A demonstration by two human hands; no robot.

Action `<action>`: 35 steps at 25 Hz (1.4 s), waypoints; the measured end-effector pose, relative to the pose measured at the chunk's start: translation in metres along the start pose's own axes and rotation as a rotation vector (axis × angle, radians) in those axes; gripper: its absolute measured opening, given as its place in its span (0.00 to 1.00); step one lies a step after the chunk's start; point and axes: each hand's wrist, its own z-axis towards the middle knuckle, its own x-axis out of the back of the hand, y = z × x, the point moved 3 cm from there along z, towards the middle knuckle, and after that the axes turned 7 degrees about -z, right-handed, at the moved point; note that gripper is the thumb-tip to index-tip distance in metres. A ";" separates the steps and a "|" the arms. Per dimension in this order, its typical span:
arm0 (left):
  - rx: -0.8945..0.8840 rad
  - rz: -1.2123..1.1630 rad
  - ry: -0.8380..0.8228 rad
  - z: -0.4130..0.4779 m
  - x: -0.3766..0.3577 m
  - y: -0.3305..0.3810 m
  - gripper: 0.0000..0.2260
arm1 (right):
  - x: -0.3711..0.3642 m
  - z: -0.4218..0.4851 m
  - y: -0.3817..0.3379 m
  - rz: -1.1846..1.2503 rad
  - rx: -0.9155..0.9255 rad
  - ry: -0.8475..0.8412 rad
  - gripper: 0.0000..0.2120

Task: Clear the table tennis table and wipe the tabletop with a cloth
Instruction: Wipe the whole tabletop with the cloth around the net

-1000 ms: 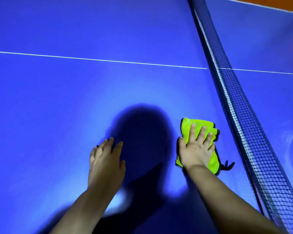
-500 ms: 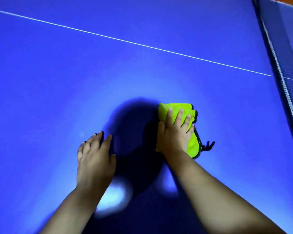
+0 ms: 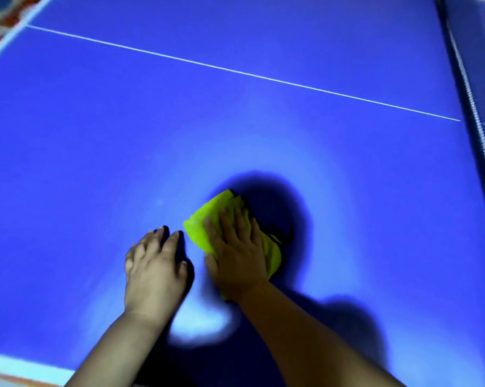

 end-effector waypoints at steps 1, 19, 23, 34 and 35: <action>-0.022 0.010 -0.002 -0.005 -0.001 0.013 0.25 | 0.002 -0.012 0.010 0.006 0.009 0.000 0.33; -0.548 0.060 -0.173 -0.116 -0.159 0.344 0.28 | 0.012 -0.213 0.458 0.011 -0.673 0.062 0.34; -0.563 0.060 -0.199 -0.130 -0.168 0.354 0.27 | 0.006 -0.255 0.474 0.033 -0.808 0.060 0.32; -0.396 0.027 -0.120 -0.111 -0.101 0.214 0.24 | 0.006 -0.231 0.325 0.063 -1.007 -0.047 0.29; -0.364 0.022 -0.121 -0.108 -0.093 0.194 0.25 | 0.006 -0.218 0.305 0.063 -0.984 -0.045 0.29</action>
